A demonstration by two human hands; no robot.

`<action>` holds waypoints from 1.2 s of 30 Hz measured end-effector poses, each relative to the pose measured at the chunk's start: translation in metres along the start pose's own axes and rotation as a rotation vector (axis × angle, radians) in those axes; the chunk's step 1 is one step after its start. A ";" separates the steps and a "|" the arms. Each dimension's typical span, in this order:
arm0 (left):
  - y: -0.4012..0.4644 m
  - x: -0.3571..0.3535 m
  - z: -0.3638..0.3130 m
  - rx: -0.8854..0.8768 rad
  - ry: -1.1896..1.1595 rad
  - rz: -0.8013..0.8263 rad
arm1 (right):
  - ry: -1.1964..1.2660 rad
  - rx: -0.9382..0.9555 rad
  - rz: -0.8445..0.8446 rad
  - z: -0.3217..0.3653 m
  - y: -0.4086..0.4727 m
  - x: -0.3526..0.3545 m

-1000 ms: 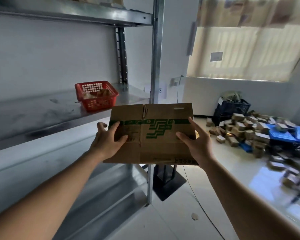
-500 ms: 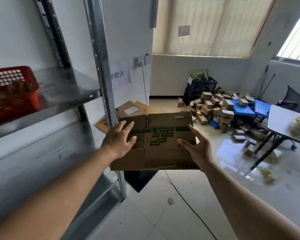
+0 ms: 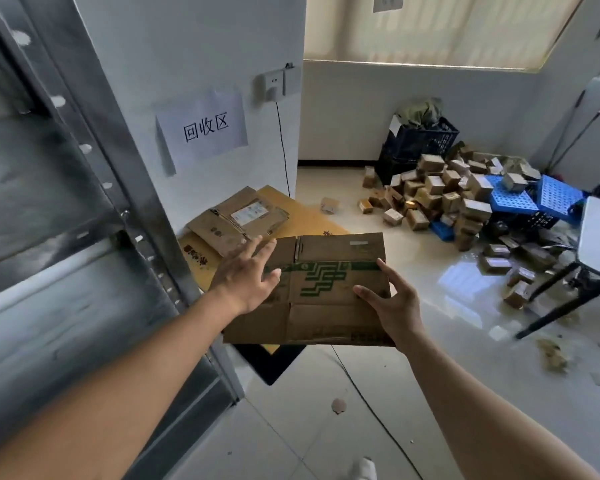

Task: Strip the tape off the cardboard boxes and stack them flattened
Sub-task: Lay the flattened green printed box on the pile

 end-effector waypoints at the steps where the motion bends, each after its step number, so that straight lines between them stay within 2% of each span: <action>1: 0.014 -0.003 0.003 0.015 -0.001 0.003 | 0.008 -0.004 0.017 -0.003 0.017 -0.005; 8: 0.111 -0.015 0.027 0.203 0.002 -0.047 | 0.075 -0.002 0.215 -0.018 0.161 -0.049; 17: 0.192 -0.012 0.071 0.473 0.044 -0.104 | 0.072 -0.006 0.508 0.004 0.325 -0.133; 24: 0.237 -0.043 0.121 0.601 -0.012 -0.090 | 0.039 -0.024 0.625 0.008 0.396 -0.211; 32: 0.292 -0.104 0.198 0.670 -0.147 -0.017 | -0.096 -0.038 0.695 -0.016 0.445 -0.306; 36: 0.310 -0.124 0.227 0.692 -0.133 0.022 | -0.168 -0.018 0.741 -0.015 0.473 -0.346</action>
Point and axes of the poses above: each hand's wrist, its own y-axis towards the middle knuckle, its own x-axis out of the back of the hand, z = x × y, the point moved 3 cm from there along y, towards the middle knuckle, and after that the axes turned 3 degrees about -y, right-handed, at the moved point
